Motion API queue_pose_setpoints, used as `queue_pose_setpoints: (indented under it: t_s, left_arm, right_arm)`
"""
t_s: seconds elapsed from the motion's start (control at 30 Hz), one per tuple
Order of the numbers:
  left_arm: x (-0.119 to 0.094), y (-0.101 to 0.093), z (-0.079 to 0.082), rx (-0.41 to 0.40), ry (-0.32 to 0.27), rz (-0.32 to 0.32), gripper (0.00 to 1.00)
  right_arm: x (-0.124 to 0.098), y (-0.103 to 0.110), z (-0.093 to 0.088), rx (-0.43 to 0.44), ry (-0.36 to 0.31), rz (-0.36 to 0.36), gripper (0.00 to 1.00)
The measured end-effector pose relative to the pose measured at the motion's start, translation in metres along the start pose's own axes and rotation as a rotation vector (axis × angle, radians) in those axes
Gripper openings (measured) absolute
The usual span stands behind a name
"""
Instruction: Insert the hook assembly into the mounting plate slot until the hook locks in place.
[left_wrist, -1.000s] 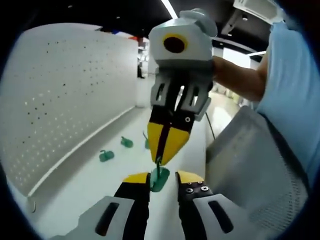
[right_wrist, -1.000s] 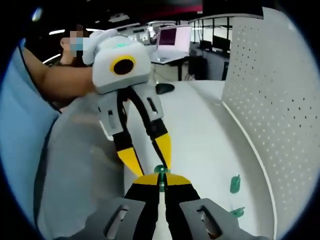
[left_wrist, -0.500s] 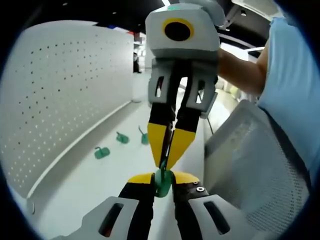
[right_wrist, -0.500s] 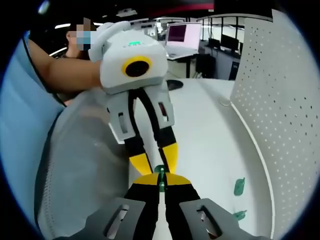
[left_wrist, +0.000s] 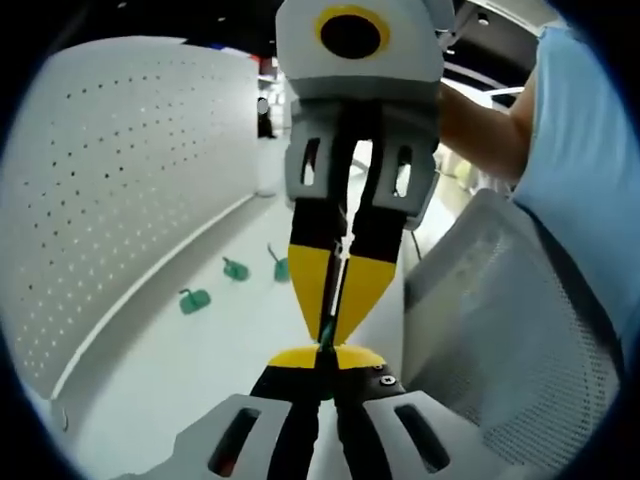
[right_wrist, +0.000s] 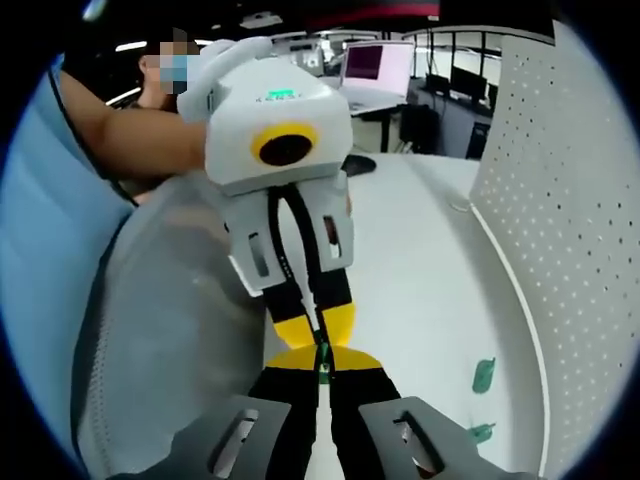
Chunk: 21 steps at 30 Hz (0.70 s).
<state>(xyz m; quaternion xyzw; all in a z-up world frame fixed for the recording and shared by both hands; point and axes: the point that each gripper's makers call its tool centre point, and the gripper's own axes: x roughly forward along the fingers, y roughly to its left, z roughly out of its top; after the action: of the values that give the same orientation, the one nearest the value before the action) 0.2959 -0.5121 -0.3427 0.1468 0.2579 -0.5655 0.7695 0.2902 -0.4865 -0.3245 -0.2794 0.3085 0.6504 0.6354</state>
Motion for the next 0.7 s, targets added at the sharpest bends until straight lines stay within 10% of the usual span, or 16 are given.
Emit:
queue_pose_setpoints:
  t_s: [0.7]
  left_arm:
    - [-0.005, 0.005, 0.006, -0.014, -0.063, 0.024, 0.03]
  right_arm:
    - [-0.014, -0.009, 0.004, 0.020, -0.050, -0.039, 0.07]
